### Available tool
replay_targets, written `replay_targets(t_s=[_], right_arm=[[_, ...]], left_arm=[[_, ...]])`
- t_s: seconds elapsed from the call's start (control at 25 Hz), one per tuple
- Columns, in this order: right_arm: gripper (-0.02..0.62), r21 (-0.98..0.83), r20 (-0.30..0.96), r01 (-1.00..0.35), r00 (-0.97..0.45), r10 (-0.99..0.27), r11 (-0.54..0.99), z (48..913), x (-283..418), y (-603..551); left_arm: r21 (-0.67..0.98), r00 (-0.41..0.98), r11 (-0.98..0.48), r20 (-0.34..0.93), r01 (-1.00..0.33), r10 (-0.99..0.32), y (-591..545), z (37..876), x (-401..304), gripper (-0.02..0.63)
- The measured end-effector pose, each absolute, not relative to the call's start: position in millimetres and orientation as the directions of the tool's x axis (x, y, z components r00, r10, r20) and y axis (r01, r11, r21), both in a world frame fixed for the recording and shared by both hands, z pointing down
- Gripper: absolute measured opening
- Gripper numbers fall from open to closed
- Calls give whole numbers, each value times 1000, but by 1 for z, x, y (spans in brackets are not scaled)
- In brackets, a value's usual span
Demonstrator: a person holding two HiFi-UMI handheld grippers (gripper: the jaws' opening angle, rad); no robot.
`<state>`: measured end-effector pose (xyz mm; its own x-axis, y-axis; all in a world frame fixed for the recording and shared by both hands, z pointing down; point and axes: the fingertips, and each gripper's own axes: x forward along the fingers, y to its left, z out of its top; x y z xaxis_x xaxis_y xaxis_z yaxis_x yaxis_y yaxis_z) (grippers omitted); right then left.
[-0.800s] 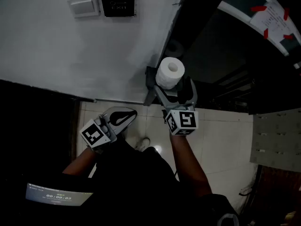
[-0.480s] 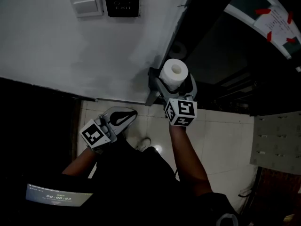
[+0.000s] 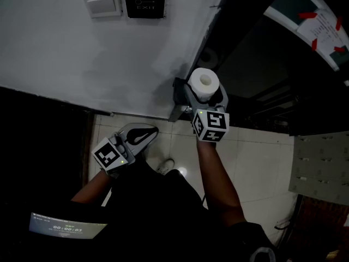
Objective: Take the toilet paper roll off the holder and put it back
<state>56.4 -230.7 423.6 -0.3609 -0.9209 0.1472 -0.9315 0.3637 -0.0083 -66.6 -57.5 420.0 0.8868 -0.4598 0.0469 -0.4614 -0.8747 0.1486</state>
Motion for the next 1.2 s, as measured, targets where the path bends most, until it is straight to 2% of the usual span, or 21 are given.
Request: replay_targets(t_s=[0.36,0.76,0.96,1.12,1.2], right_arm=[[443,-78,80,-921,-388,-918,382,407,73,-214],[443,-435,-88,-848,-294,-952,302,388,165,-193],[443,-597,-151,-754,-231,-961,275,403,210,-192],[443,-727,-224,-617,-203,-953,302,415,230,-195],[443,-787,-202,-562,-155,-967,254,433,245,-195]], left_arm=[[145,894,-882,49,-448,-446,-55,419,-58,2],[136,912,-902,57,-410,-407,-48,416,-35,2],[130,918,-909,65,-396,-390,-42,416,-25,2],[131,919,-910,69,-394,-388,-40,418,-23,2],[131,919,-909,72,-395,-388,-40,419,-24,2]])
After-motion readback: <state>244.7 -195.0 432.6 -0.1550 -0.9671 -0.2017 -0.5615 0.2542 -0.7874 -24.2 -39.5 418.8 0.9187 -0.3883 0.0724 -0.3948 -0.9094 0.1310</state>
